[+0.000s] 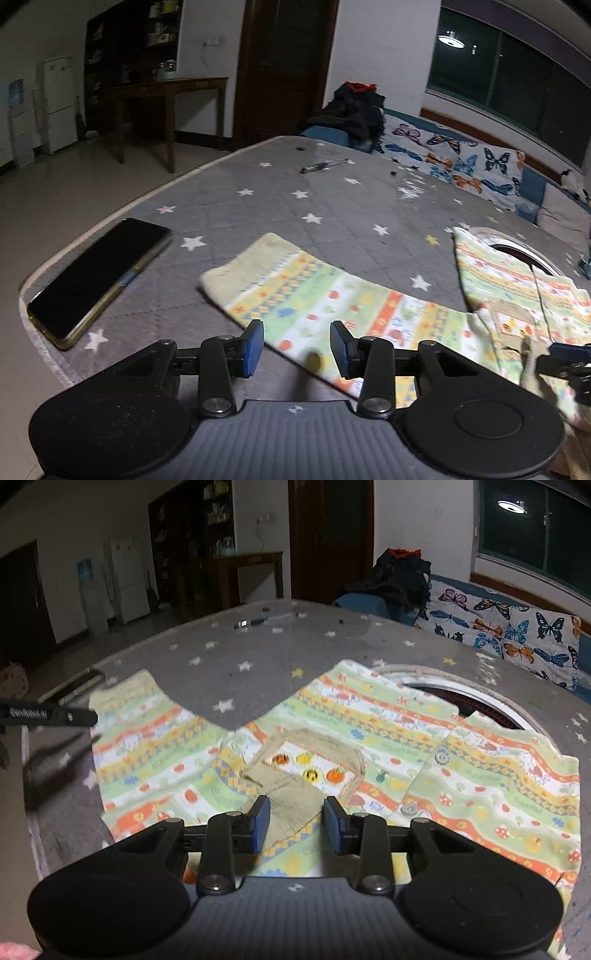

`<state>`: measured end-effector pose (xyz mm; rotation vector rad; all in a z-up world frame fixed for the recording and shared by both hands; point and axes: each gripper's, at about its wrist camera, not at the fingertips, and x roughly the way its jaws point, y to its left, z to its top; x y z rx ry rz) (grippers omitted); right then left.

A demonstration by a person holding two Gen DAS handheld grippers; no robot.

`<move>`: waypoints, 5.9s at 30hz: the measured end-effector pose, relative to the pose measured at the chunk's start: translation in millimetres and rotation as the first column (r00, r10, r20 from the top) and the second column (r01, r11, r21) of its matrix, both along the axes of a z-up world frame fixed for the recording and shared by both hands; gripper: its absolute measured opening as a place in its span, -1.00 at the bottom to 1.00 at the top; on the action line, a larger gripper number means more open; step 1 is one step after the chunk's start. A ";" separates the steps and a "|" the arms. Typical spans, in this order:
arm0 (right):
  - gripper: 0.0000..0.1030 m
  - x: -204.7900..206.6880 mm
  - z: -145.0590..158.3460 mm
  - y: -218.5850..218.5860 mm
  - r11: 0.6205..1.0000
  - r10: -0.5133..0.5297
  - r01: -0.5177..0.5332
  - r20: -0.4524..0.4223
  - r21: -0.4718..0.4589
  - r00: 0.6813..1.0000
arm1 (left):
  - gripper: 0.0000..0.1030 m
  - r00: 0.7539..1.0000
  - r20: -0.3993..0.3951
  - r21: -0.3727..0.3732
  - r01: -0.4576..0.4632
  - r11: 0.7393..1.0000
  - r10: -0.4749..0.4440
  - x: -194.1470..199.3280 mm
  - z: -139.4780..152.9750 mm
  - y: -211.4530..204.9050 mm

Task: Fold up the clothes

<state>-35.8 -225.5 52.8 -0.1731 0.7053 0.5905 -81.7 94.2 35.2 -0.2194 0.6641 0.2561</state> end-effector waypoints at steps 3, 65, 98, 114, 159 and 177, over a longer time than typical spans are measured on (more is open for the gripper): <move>-0.37 1.5 -1.0 0.6 1.000 -0.005 0.005 -0.006 0.009 1.000 | -0.12 1.000 0.000 0.002 -0.017 1.000 0.017 0.8 -1.3 4.5; -0.37 -38.4 25.6 -99.0 0.958 -0.190 0.207 -0.098 0.198 0.977 | -0.86 0.710 0.100 -0.152 0.704 0.694 -0.697 2.2 14.1 -177.0; -0.63 -31.1 -0.7 -68.6 0.941 -0.217 0.273 -0.258 0.202 0.941 | 0.01 0.878 0.037 -0.034 0.478 0.877 -0.477 -27.6 0.4 -72.7; -0.92 -36.3 101.4 -33.5 0.973 -0.085 0.070 0.063 0.221 0.994 | 0.13 0.886 0.007 0.006 0.464 0.886 -0.464 -26.3 -11.1 -82.2; -0.83 -16.6 23.8 -94.7 0.954 -0.295 0.294 -0.003 0.052 0.956 | -0.09 0.850 0.032 0.092 0.521 0.848 -0.526 -2.0 32.7 -89.1; -0.81 -30.9 3.8 -93.8 0.970 -0.243 0.243 -0.034 0.013 0.970 | -0.27 0.782 -0.035 0.070 0.623 0.779 -0.622 78.6 -13.1 -144.9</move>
